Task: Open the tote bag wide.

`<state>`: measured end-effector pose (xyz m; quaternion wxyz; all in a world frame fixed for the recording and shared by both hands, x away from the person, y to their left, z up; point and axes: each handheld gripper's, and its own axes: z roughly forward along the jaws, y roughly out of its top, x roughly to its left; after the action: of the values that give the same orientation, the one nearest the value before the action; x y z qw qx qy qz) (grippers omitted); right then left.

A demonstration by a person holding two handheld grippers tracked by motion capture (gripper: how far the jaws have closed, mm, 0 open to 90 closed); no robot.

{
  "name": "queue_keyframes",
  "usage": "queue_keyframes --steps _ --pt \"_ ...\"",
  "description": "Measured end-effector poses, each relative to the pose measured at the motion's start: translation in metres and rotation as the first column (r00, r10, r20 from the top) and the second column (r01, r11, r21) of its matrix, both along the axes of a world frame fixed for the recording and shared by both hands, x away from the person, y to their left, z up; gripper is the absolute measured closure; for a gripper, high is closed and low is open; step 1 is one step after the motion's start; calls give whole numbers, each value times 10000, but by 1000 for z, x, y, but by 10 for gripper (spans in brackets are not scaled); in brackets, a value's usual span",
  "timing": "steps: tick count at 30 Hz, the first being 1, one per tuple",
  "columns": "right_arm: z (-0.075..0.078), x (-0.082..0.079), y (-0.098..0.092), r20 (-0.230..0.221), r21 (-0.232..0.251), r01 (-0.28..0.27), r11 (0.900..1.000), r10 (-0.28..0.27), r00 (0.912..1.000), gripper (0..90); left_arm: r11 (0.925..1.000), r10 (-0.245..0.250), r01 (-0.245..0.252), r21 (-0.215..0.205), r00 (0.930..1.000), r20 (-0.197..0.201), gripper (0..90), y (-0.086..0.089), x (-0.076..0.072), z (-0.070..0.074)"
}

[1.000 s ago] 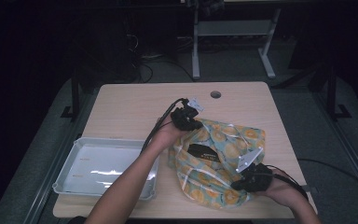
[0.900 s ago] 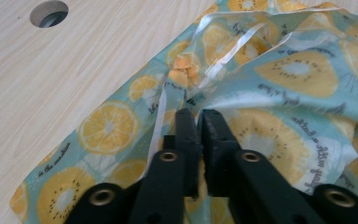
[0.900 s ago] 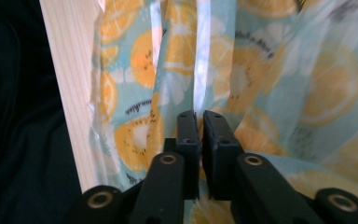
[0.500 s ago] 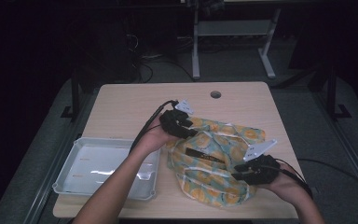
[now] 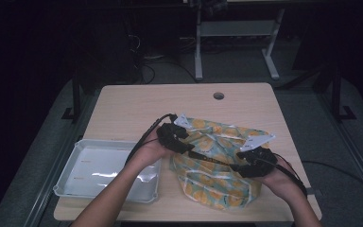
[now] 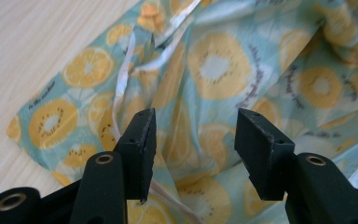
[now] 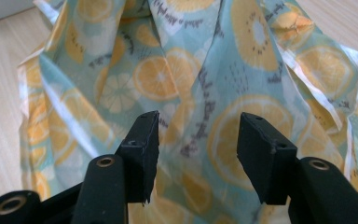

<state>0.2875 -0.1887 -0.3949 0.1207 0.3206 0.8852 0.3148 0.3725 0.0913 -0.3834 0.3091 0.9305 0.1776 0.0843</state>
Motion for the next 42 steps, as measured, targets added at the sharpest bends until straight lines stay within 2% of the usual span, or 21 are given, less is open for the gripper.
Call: queue_keyframes --steps 3,6,10,13,17,23,27,33,38,39,40,41,42 --pt "-2 5 6 58 -110 134 9998 -134 9999 468 10000 60 -60 55 10000 -6 500 1 1 -3" --pt "-4 10 10 94 -261 219 9994 -216 9997 511 9998 143 -144 164 9999 68 569 2 2 -5" --pt "-5 16 13 30 -483 419 9980 -418 9991 776 9995 121 -120 285 9999 -48 737 3 4 -6" --pt "-4 17 10 15 -478 476 9977 -476 9989 874 9996 15 -10 294 9998 -173 886 4 4 -6" --pt "-1 16 1 128 -352 502 9981 -498 9987 882 10000 35 -34 84 9999 -111 898 5 4 -3" --pt "11 18 -15 407 -111 782 9969 -777 9961 875 9991 132 -129 -411 9999 73 899 7 5 10" --pt "18 25 -23 580 -42 963 9953 -959 9937 876 9968 271 -252 -756 9993 242 899 6 12 16" --pt "20 40 -31 678 28 1341 9910 -1340 9887 876 9914 648 -603 -1162 9973 354 899 -1 25 15" --pt "14 55 -36 532 52 1717 9851 -1717 9837 875 9898 851 -816 -1168 9961 253 899 -6 38 8" --pt "13 58 -37 461 49 1792 9838 -1792 9827 875 9904 923 -892 -1060 9954 250 899 -7 41 5" --pt "10 60 -38 416 -95 1891 9819 -1885 9812 875 9918 1018 -993 -803 9944 279 899 -8 43 1" --pt "6 64 -39 344 -336 1992 9794 -1981 9796 872 9921 1061 -1040 -706 9940 254 899 -8 45 -1" --pt "4 65 -40 303 -378 2044 9782 -2033 9786 871 9918 1135 -1122 -615 9934 175 899 -7 48 -6"
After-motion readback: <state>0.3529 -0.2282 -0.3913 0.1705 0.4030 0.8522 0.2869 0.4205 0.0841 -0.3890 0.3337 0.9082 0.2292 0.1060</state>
